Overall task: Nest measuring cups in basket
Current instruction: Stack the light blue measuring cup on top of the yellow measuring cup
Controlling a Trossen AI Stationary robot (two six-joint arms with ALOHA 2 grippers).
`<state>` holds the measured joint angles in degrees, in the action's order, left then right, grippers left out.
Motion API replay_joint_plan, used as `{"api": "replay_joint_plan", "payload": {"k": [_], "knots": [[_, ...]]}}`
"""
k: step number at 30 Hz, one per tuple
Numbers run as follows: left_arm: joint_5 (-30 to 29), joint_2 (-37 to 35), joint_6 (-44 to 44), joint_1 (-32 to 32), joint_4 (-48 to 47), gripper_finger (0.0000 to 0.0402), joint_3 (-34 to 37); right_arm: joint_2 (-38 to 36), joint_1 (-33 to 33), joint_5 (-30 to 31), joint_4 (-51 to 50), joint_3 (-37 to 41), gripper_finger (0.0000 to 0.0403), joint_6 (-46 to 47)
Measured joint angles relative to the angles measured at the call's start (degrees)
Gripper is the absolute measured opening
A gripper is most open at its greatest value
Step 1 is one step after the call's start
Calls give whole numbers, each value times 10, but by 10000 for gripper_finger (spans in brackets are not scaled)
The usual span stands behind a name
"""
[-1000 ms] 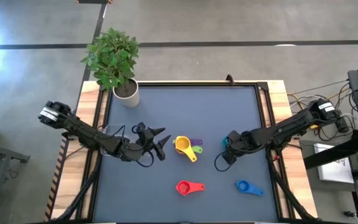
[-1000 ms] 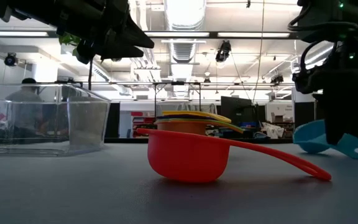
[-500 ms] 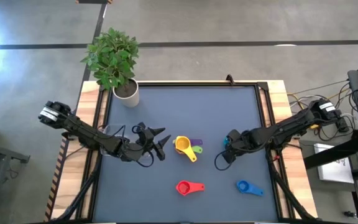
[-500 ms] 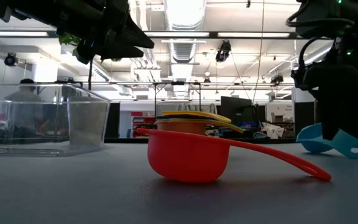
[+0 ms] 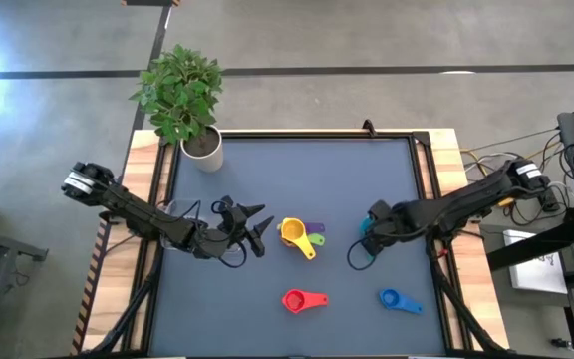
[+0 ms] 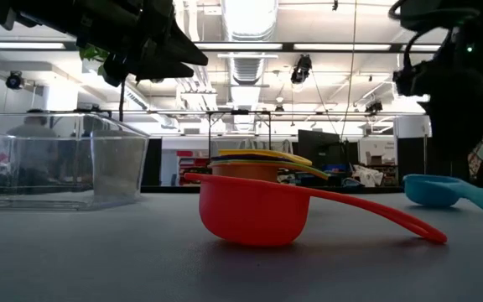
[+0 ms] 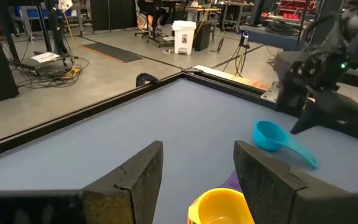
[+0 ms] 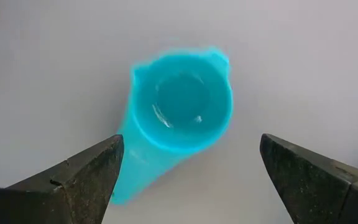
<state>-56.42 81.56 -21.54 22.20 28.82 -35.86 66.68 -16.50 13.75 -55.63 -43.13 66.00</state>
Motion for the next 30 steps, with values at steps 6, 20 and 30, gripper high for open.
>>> {"api": "replay_joint_plan", "payload": {"k": [6, 20, 30], "knots": [[12, 0, -15, 2, 6, 180, 0, -46, -34, 104, 5, 2, 366, -25], [19, -1, -21, 3, 26, 180, 0, -130, -114, 288, 6, 29, 366, -61], [19, -1, 38, 5, 25, 180, -54, -134, -114, 298, 6, 67, 366, -66]]}}
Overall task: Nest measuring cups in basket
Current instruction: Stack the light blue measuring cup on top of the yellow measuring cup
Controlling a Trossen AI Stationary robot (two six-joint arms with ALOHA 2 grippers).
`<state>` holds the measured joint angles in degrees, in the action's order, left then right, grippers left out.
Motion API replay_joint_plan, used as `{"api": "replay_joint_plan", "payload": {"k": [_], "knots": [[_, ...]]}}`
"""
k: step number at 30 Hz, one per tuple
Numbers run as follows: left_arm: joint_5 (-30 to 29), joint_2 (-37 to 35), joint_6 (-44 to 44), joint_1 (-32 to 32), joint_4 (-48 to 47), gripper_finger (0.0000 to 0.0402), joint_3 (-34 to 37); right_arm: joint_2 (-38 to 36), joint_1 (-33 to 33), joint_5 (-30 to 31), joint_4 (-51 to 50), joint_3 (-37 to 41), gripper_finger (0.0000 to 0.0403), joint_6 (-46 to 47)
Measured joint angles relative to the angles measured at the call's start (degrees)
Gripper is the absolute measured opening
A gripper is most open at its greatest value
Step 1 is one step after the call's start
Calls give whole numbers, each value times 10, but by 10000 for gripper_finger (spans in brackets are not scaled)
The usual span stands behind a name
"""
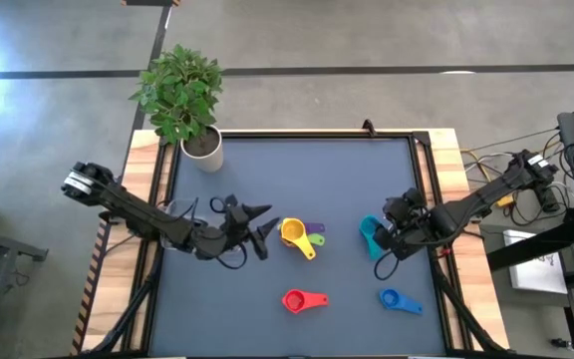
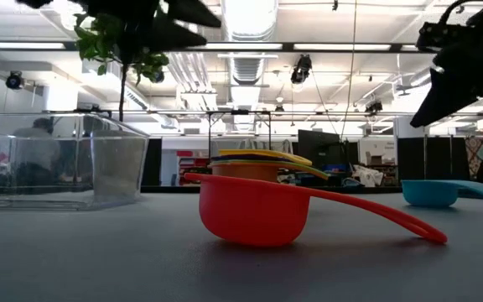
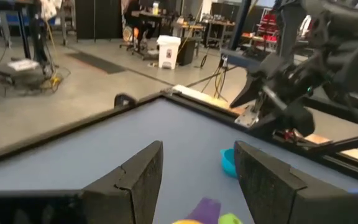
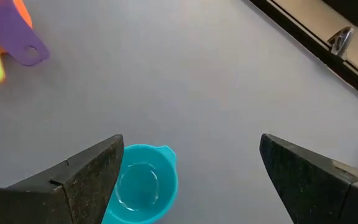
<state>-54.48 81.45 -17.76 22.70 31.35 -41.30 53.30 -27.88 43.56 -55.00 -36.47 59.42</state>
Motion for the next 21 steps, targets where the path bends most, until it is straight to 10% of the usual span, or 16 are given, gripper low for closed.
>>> {"api": "replay_joint_plan", "payload": {"k": [21], "knots": [[-5, 0, 16, -1, -16, 180, -21, -16, 0, -21, 4, 24, 366, 58]]}}
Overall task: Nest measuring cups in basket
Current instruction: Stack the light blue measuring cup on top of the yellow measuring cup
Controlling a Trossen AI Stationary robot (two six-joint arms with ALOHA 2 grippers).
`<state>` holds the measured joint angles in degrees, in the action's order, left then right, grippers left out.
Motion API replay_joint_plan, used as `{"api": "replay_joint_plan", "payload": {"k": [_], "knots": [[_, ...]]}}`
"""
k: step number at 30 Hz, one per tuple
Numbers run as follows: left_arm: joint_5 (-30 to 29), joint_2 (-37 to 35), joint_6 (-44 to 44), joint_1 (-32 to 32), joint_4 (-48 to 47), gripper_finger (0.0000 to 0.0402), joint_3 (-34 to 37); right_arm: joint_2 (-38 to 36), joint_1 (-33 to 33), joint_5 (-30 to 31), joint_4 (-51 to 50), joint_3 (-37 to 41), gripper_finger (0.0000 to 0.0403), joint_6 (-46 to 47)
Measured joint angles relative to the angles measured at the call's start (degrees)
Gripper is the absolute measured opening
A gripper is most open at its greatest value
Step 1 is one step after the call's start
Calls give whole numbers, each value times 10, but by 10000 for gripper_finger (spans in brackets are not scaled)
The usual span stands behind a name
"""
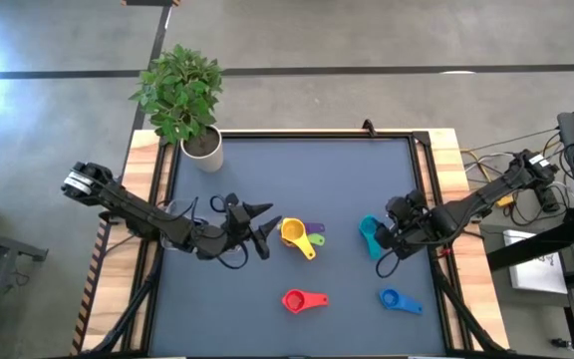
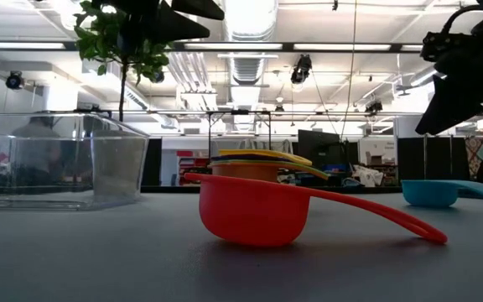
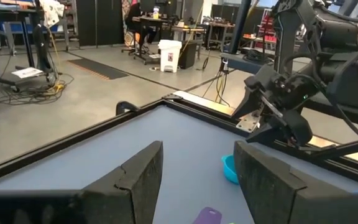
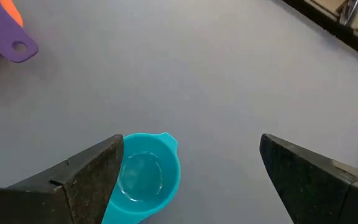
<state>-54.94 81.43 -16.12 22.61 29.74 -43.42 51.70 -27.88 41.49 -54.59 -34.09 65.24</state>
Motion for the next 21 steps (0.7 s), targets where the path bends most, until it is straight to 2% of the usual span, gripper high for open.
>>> {"api": "replay_joint_plan", "payload": {"k": [6, 13, 21], "knots": [[0, 0, 3, 0, -18, 180, 3, 9, 0, -16, 8, 0, 366, 60], [-1, 0, -24, -7, 3, 180, 44, 48, 0, -45, 31, 0, 366, 119], [-1, 0, -57, -7, 27, 180, 74, 110, 0, -118, 90, -10, 365, 168]]}}
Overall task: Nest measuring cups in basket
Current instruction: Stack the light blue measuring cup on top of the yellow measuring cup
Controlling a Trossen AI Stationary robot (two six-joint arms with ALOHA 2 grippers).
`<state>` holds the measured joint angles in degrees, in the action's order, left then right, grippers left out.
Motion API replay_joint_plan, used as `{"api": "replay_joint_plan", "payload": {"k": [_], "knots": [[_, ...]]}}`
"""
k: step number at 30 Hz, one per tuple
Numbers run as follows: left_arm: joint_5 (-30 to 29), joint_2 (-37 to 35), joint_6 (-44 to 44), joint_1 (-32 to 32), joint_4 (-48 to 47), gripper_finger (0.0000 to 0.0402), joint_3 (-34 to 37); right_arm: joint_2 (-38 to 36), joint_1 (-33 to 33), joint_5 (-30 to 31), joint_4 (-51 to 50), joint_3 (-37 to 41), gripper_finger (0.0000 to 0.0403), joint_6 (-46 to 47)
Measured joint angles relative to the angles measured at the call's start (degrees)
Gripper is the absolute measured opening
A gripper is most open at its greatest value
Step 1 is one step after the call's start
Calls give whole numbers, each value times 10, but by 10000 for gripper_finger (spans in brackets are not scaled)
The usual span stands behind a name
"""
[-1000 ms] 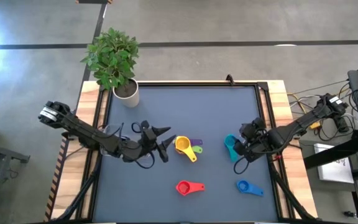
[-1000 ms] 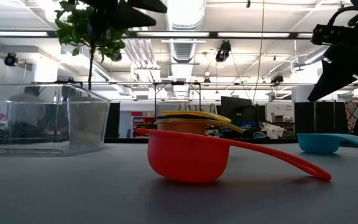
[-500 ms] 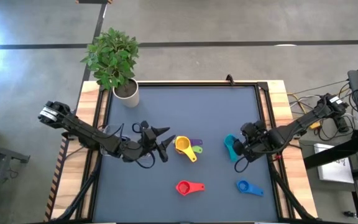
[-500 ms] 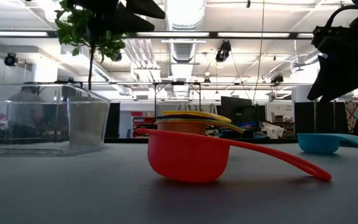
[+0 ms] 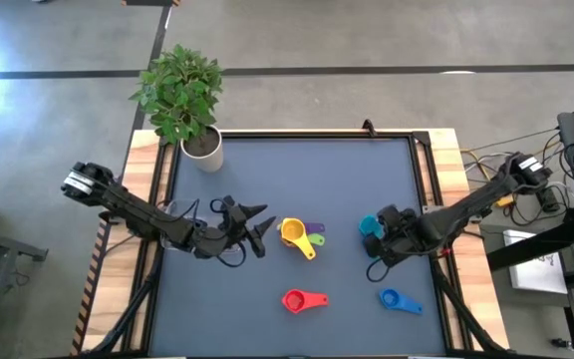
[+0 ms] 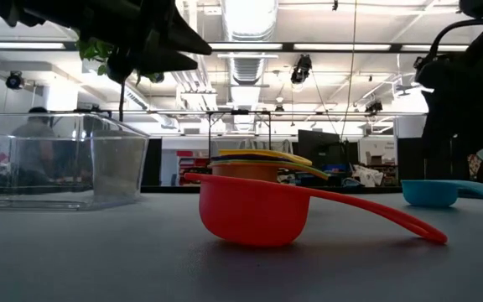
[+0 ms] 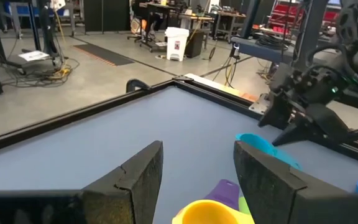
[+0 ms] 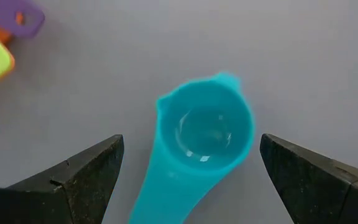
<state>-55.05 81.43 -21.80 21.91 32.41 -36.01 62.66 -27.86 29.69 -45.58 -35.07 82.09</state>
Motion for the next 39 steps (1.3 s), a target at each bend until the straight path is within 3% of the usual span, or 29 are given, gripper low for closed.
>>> {"api": "replay_joint_plan", "payload": {"k": [14, 28, 33, 39], "knots": [[0, 0, 11, 0, 1, 180, 2, 147, 0, -106, -17, -83, 366, 41], [1, 0, 28, -1, 3, 180, 2, 184, 1, -104, -53, -98, 363, 84], [1, 0, 29, -1, 6, 180, 2, 185, 5, -103, -53, -96, 319, 73], [1, 0, 29, -1, 9, 180, 2, 185, 5, -102, -53, -95, 222, 47]]}}
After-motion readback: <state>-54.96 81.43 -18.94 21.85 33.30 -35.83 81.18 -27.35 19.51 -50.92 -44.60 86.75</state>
